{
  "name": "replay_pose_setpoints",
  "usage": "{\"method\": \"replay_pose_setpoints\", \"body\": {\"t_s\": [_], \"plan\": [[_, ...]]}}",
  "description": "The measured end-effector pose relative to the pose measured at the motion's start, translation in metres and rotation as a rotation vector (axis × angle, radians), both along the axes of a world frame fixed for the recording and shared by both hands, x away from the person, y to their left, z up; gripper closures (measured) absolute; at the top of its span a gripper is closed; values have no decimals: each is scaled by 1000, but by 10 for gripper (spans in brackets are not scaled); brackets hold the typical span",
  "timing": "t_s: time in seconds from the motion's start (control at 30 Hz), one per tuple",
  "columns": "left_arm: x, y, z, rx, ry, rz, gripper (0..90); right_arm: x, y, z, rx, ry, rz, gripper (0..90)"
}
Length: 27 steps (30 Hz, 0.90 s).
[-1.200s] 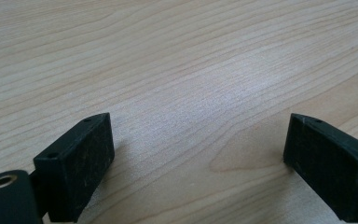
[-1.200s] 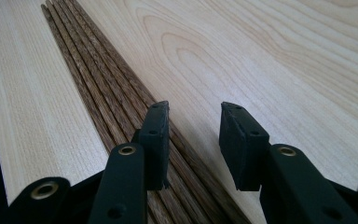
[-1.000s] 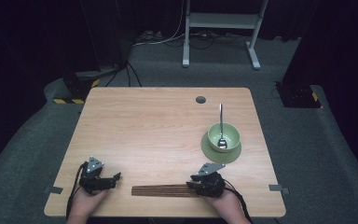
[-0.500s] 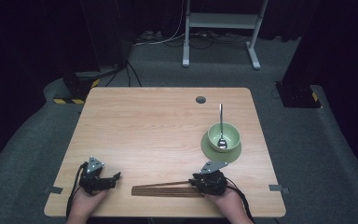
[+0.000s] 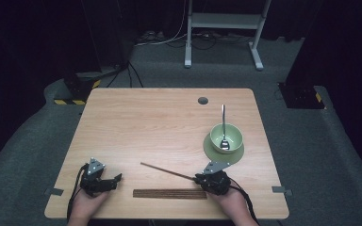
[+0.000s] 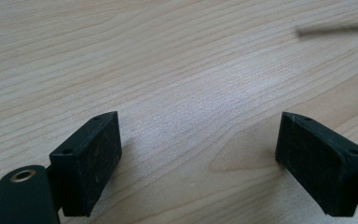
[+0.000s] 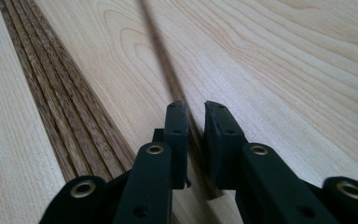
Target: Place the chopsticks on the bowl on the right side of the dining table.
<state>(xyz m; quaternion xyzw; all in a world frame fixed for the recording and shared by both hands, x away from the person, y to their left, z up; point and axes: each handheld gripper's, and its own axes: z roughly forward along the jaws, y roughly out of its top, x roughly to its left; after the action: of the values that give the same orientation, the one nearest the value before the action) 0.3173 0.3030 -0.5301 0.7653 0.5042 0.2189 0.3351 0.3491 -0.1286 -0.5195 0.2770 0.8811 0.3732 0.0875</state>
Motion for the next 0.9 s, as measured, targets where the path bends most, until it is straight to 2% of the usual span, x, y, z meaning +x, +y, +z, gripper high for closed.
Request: {"method": "replay_pose_setpoints", "body": {"t_s": [0.2,0.37,0.5,0.57,0.7,0.9], "plan": [[0,0,0,2,-2,2,156,4,-1,-1,-1,-10,-10,820],[-1,-1,0,1,-2,3,159,3,0,-2,5,-24,3,752],[-1,-1,0,4,-4,3,160,0,0,-2,-19,-52,19,753],[-1,-1,0,3,-3,2,160,-1,0,-2,-14,-56,23,752],[-1,-1,0,0,-2,2,161,-4,-4,-2,-18,-70,34,828],[-1,0,0,-1,-3,1,164,-1,-4,-1,-23,-53,36,836]]}}
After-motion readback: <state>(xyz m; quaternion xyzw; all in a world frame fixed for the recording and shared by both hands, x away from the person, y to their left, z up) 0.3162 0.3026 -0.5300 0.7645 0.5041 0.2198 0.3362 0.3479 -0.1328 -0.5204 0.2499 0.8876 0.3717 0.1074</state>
